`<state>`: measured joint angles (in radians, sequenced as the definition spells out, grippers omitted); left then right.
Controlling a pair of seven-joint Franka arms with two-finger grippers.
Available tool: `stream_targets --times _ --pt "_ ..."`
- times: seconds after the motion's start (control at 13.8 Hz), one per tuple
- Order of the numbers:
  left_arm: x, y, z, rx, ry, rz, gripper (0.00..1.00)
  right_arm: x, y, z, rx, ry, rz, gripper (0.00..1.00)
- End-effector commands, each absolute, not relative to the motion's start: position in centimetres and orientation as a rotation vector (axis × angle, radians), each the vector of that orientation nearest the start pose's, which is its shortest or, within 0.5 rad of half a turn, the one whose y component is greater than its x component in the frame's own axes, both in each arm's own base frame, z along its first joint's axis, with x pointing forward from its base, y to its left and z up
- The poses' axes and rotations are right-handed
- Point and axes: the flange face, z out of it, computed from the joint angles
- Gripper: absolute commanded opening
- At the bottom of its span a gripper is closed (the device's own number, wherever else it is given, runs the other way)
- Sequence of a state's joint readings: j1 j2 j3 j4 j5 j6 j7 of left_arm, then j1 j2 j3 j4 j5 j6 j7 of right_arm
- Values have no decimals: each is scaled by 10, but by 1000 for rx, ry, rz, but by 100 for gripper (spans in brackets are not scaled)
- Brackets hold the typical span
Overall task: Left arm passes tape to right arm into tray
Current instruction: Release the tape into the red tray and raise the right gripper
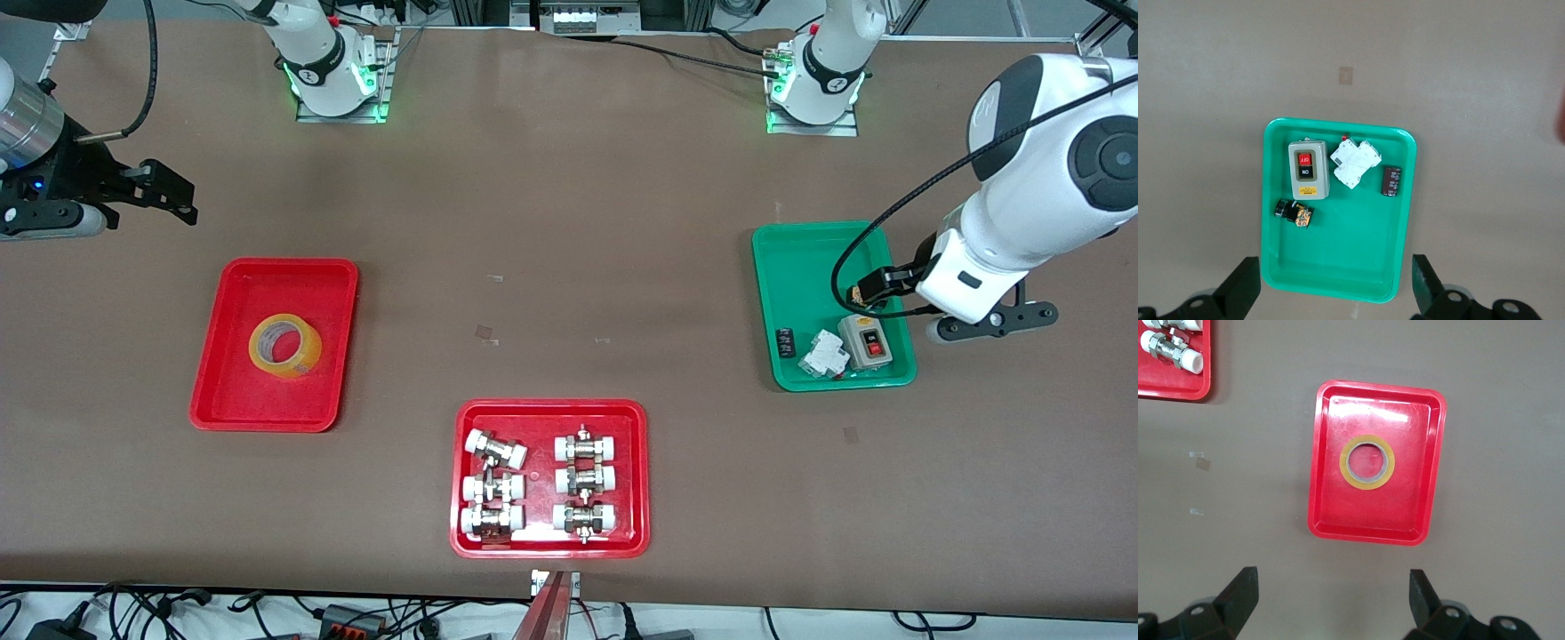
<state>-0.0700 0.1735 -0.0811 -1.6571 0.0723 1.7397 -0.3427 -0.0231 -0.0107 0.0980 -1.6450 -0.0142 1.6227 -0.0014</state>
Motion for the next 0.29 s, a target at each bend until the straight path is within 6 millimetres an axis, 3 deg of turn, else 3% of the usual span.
stream_targets --times 0.0,0.22 --pt "589 -80 508 -3038 -237 102 100 555 38 608 -3158 -117 16 100" --pt "589 -80 507 -3038 -237 104 100 557 36 605 -3157 -105 28 100"
